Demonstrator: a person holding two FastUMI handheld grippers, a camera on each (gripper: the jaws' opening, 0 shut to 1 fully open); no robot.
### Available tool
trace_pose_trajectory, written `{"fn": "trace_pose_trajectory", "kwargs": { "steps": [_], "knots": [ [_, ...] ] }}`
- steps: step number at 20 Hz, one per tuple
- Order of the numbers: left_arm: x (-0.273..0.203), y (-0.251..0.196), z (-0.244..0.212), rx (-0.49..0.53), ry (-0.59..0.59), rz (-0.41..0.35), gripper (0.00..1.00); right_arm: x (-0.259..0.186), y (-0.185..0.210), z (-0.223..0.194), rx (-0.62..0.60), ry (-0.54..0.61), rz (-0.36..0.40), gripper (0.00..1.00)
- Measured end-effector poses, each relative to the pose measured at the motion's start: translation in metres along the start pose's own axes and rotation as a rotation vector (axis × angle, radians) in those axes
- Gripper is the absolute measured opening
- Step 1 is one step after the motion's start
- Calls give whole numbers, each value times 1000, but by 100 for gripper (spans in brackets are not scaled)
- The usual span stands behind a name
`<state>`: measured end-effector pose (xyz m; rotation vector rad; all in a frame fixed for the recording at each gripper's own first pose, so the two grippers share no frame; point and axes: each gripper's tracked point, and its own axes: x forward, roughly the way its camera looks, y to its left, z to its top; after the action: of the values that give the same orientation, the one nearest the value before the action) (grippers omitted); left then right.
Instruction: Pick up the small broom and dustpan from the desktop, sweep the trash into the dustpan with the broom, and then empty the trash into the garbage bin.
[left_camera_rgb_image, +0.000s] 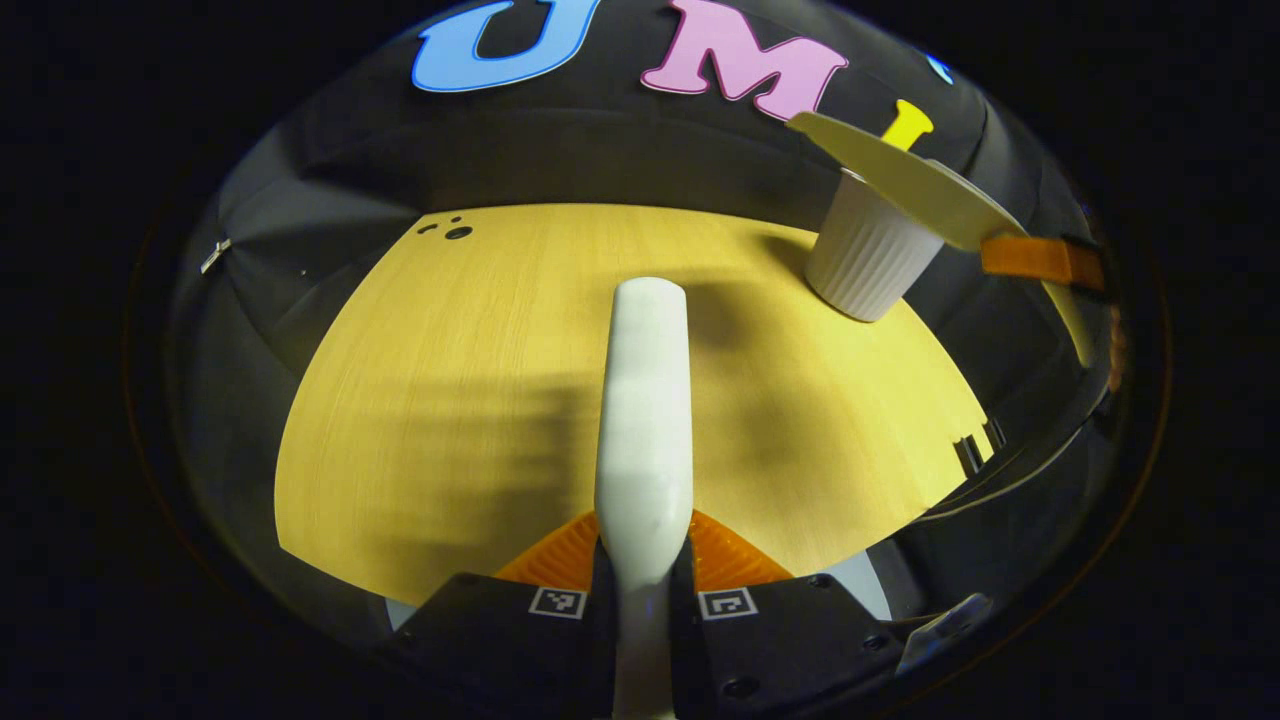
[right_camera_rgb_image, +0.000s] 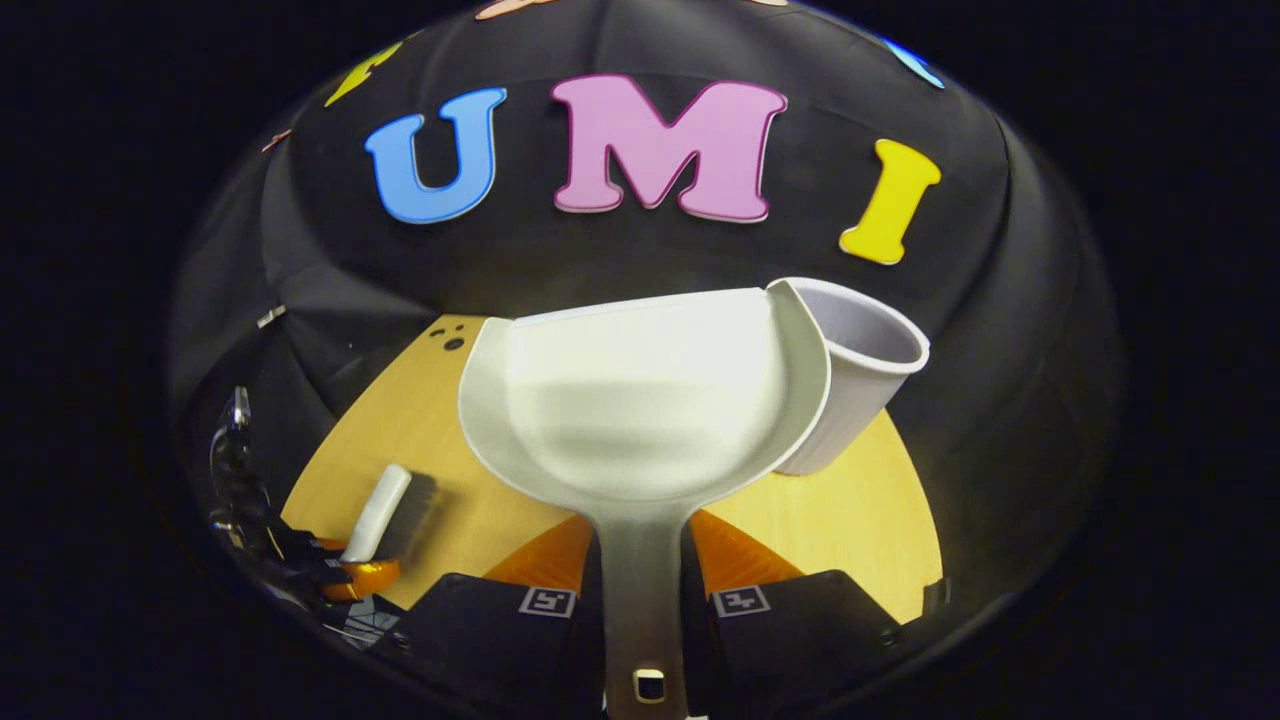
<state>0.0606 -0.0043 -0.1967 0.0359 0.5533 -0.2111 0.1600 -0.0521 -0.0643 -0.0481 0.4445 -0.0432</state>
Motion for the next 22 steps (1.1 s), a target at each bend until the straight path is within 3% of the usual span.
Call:
{"fn": "trace_pose_trajectory", "kwargs": {
  "steps": [3,11,12,14,21,22],
  "knots": [
    [14,11,-4,-37,14,1,27,15,28,-49,44,94,53,32],
    [66,36,2,-50,66,49,26,68,27,-129,74,249,28,35],
    [75,39,3,-52,77,59,26,77,26,-138,94,268,22,31],
    [91,40,5,-61,93,64,26,93,24,-156,119,303,12,35],
    [129,42,14,-6,127,131,27,115,21,-172,160,366,23,32],
    [129,41,16,7,125,136,29,115,22,-174,158,366,25,36]
  ]
}}
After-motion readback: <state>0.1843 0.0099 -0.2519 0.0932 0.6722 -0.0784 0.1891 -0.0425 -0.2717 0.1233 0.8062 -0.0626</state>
